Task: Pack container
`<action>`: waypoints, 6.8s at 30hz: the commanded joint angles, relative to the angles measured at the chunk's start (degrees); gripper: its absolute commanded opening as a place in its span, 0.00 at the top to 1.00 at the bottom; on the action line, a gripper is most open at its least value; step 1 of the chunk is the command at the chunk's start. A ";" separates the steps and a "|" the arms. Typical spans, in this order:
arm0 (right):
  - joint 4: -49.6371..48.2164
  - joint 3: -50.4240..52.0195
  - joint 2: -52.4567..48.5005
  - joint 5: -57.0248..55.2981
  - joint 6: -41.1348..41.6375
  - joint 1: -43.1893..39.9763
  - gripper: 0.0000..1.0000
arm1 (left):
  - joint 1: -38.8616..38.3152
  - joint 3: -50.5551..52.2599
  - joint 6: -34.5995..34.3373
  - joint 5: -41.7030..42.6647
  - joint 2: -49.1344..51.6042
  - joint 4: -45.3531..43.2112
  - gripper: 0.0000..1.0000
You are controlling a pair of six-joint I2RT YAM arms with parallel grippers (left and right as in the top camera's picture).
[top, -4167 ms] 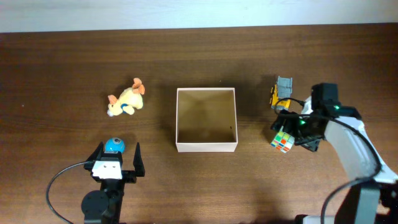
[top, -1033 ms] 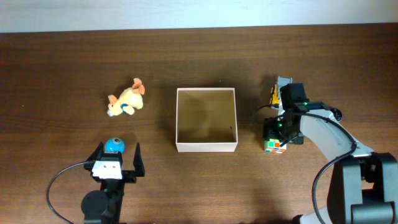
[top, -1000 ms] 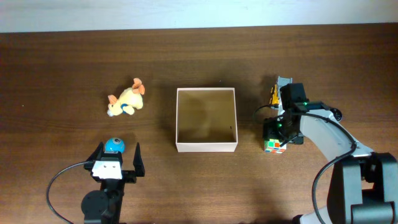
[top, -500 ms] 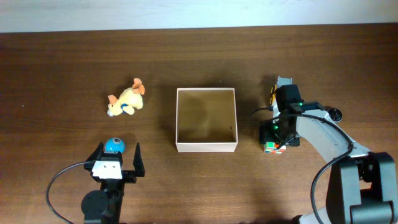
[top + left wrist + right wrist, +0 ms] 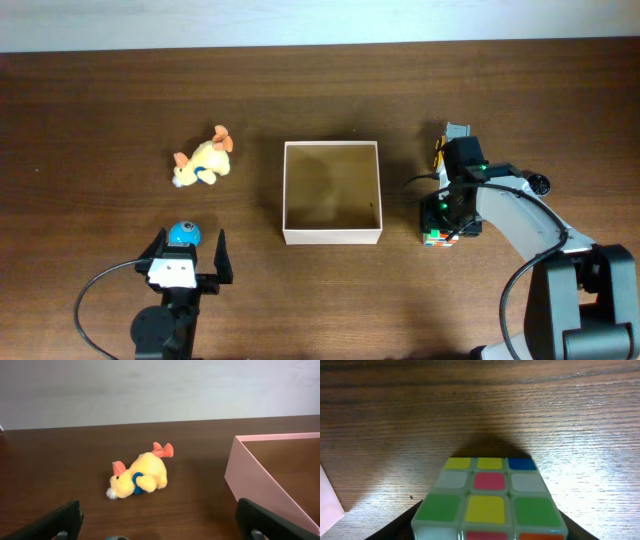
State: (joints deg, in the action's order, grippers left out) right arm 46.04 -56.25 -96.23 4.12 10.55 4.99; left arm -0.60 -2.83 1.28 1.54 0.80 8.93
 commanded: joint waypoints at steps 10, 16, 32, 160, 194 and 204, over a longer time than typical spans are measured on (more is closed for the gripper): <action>-0.83 -0.17 -0.61 -0.28 -0.68 0.61 0.49 | 0.28 0.39 0.90 0.22 -0.50 -0.15 0.01; -1.46 -0.31 -0.59 -0.26 -0.68 0.61 0.49 | 0.28 0.39 0.90 0.24 -0.50 -0.15 0.01; 4.35 -9.66 -0.57 0.37 -0.70 0.63 0.49 | 0.28 0.39 0.90 0.24 -0.50 -0.15 0.01; -6.91 -30.40 -18.69 -1.81 30.45 31.39 0.31 | 0.28 0.39 0.90 0.22 -0.50 -0.15 0.01; -6.43 -27.74 -22.23 -8.35 27.19 30.34 0.23 | 0.28 0.39 0.90 0.24 -0.50 -0.15 0.01; -3.58 -27.74 -22.23 -10.43 24.96 26.71 0.24 | 0.28 0.39 0.90 0.24 -0.50 -0.15 0.01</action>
State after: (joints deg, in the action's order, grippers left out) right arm 40.34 -85.97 -115.98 -0.45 37.43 33.71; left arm -0.60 -2.83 1.28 1.54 0.78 8.93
